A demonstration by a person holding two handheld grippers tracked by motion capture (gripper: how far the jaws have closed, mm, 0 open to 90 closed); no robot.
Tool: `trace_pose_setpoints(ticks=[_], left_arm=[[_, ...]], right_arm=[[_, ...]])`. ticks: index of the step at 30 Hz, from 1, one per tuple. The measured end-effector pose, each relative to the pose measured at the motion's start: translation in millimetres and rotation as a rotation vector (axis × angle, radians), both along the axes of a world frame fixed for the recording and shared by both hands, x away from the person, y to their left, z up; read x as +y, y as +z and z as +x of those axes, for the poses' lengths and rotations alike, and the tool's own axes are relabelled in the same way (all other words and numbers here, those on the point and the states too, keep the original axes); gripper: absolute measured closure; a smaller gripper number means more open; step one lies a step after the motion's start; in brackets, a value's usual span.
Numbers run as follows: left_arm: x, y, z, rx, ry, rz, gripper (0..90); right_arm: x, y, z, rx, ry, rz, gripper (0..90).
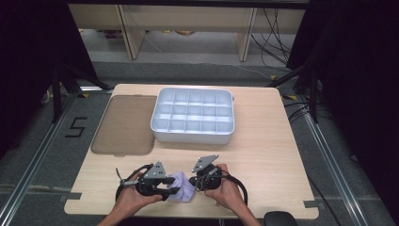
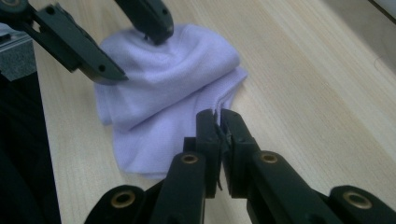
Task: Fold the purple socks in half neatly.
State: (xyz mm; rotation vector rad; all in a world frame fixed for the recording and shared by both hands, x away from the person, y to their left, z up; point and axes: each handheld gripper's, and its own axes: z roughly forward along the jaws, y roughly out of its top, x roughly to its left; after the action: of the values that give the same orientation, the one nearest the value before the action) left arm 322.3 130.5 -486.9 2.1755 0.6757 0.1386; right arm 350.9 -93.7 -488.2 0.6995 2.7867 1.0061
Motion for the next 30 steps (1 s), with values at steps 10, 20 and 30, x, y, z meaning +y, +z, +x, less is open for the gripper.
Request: trace_pose_setpoints(ticks=[10, 20, 30], left_arm=[[21.7, 17.6, -5.3, -0.005, 0.011, -0.122, 51.0], [56.7, 6.9, -7.3, 0.022, 0.061, -0.075, 59.0], [92.5, -4.6, -12.4, 0.017, 0.186, 0.016, 46.1]], right_arm=[[-1.9, 3.6, 0.1, -0.003, -0.005, 0.011, 86.7], [8.3, 20.3, -7.6, -0.021, 0.025, 0.081, 86.7], [58.4, 26.0, -18.3, -0.008, 0.157, 0.071, 87.5]])
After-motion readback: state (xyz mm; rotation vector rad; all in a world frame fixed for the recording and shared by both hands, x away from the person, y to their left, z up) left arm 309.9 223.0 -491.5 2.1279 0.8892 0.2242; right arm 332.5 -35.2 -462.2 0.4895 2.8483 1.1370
